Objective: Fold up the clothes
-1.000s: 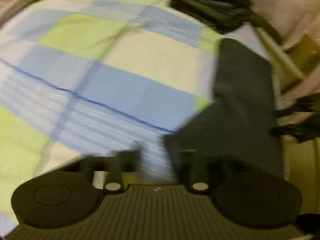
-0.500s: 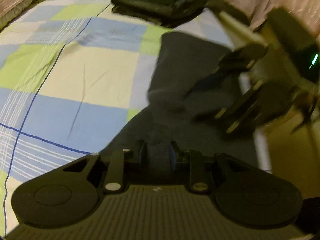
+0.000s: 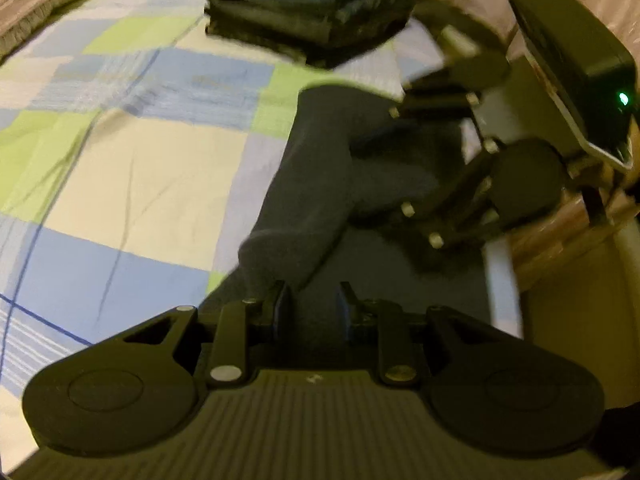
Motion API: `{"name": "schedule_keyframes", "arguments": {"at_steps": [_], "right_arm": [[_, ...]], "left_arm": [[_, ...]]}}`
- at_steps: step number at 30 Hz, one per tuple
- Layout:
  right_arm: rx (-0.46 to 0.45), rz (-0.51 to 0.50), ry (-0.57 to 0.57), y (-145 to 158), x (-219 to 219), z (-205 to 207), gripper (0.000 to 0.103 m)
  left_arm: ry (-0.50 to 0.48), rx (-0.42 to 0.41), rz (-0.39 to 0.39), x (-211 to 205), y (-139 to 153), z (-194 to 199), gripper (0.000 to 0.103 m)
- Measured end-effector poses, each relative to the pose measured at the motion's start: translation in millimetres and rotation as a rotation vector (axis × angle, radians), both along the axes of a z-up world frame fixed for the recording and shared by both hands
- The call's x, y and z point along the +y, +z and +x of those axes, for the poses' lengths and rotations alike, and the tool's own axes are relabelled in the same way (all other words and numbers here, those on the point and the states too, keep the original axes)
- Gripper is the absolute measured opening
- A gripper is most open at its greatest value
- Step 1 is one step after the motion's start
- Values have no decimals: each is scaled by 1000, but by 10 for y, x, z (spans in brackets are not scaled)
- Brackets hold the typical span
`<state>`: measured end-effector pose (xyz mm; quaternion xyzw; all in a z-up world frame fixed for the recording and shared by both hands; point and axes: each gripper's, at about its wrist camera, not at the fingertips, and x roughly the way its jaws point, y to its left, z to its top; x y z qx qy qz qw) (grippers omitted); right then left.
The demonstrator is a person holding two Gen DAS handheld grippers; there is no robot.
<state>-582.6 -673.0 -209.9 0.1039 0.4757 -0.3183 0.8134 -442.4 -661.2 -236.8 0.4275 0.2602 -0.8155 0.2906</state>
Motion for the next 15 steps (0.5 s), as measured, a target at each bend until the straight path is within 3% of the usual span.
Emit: {"name": "schedule_keyframes", "arguments": {"at_steps": [5,10,14,15], "right_arm": [[35,-50,-49,-68,-284,-345,55],[49,-30,-216,137,-309,-586,55],[-42,-59,-123,398,7,-384,55],[-40,-32,-96,331,45,-347,55]], "left_arm": [[26,-26,-21,104,87,29,19],[140,-76,-3,313,206,378,20],[226,-131,24,392,58,547,22],[237,-129,24,384,14,546,24]]}}
